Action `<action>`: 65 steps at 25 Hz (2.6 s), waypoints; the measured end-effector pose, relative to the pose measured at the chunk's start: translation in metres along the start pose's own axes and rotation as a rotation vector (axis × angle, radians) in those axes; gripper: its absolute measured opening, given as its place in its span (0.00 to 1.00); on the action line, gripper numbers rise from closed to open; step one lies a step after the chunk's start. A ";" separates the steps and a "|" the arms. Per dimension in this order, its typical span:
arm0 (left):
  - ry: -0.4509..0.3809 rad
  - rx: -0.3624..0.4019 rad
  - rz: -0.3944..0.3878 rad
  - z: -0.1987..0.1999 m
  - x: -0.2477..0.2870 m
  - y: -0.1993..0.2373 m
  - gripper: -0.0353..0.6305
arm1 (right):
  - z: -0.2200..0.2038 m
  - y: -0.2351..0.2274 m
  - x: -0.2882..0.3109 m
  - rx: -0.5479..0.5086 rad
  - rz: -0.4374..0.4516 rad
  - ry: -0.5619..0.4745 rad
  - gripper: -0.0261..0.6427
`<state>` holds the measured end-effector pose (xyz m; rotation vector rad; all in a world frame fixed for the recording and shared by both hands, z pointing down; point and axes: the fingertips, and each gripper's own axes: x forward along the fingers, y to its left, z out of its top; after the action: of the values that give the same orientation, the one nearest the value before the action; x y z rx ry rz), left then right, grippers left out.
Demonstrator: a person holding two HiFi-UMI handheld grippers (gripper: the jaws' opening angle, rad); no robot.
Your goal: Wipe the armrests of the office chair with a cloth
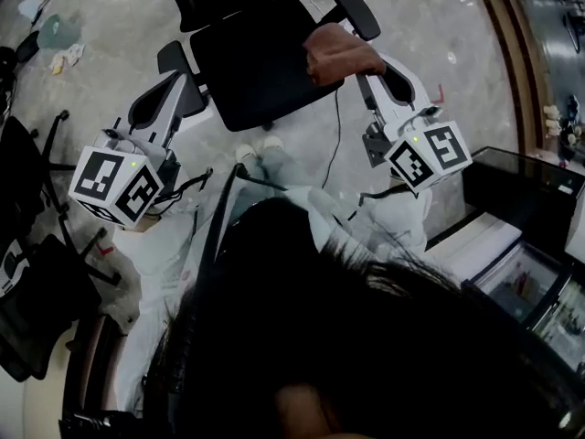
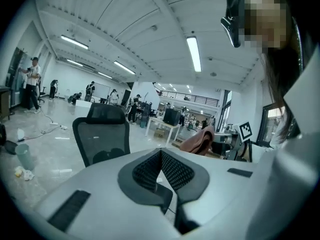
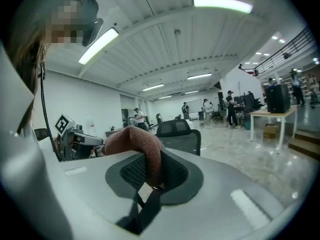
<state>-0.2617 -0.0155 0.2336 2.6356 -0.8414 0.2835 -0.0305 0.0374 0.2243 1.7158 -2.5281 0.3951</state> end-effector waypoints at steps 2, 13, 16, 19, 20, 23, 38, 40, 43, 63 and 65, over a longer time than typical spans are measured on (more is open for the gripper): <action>0.016 -0.025 -0.040 0.000 0.020 -0.005 0.06 | -0.008 -0.020 -0.023 0.027 -0.092 0.000 0.10; 0.001 -0.015 -0.109 0.011 0.101 -0.035 0.06 | -0.029 -0.110 -0.069 0.115 -0.259 -0.043 0.10; 0.008 0.004 -0.051 0.014 0.134 -0.044 0.06 | -0.027 -0.157 -0.058 0.128 -0.215 -0.042 0.10; -0.023 -0.030 0.024 0.025 0.170 -0.053 0.06 | -0.017 -0.207 -0.043 0.118 -0.138 -0.033 0.10; -0.041 -0.050 0.052 0.028 0.186 -0.060 0.06 | -0.014 -0.228 -0.039 0.111 -0.106 -0.024 0.10; -0.079 -0.077 0.143 0.031 0.255 -0.099 0.06 | -0.011 -0.310 -0.039 0.089 -0.009 0.014 0.10; -0.085 -0.219 0.411 0.004 0.391 -0.145 0.06 | -0.040 -0.467 0.015 0.101 0.234 0.209 0.10; -0.076 -0.211 0.423 0.001 0.395 -0.138 0.06 | -0.050 -0.468 0.032 0.090 0.242 0.228 0.10; -0.066 -0.220 0.435 -0.005 0.399 -0.131 0.06 | -0.073 -0.474 0.062 0.075 0.243 0.271 0.10; 0.081 -0.316 0.552 -0.112 0.391 -0.084 0.06 | -0.292 -0.495 0.290 -0.337 0.208 0.724 0.10; 0.077 -0.312 0.539 -0.111 0.393 -0.086 0.06 | -0.301 -0.486 0.277 -0.406 0.251 0.749 0.10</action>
<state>0.0956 -0.1109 0.4271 2.0628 -1.4321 0.3520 0.2846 -0.3084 0.6538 0.8802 -2.0628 0.4011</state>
